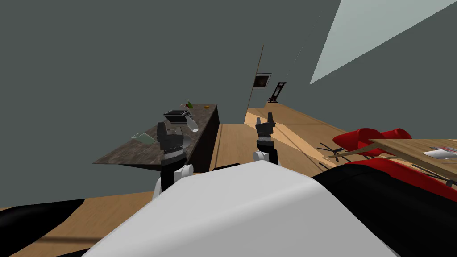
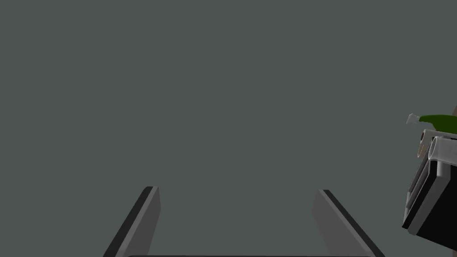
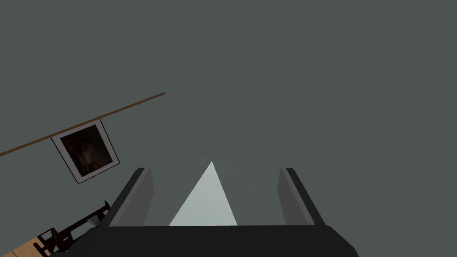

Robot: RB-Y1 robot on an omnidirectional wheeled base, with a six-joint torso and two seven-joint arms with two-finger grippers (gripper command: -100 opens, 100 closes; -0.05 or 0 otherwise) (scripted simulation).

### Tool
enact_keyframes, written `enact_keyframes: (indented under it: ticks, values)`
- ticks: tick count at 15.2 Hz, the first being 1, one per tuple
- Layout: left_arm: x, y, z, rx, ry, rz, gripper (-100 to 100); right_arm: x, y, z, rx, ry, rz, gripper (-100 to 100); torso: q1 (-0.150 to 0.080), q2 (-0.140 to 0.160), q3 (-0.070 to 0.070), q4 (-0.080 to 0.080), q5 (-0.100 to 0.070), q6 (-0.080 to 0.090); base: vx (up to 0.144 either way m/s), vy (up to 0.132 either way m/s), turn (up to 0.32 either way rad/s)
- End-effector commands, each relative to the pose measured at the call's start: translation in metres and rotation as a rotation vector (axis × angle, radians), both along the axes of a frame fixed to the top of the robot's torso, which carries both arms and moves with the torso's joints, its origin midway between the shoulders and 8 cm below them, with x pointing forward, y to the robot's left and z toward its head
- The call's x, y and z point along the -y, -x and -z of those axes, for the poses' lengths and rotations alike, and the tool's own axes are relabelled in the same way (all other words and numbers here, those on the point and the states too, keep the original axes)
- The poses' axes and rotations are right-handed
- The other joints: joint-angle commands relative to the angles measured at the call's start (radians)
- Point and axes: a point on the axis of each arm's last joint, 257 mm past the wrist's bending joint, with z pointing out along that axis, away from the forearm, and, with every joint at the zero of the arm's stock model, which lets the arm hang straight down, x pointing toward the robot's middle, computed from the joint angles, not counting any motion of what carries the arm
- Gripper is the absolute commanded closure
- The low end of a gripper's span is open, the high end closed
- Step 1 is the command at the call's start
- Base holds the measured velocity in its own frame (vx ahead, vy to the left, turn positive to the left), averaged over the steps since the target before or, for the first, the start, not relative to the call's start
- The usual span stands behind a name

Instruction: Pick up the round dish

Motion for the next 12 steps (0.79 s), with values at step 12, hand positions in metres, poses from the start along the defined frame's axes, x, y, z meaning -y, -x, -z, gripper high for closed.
enact_keyframes:
  ticks: [12]
  values:
    - [-0.023,-0.022,0.037,-0.208,-0.11,0.035,-100,0.0,0.0,0.0,0.0,0.0,0.0,0,0.003,0.0,0.0,0.0,0.001,0.0,0.004,0.024,-0.091]
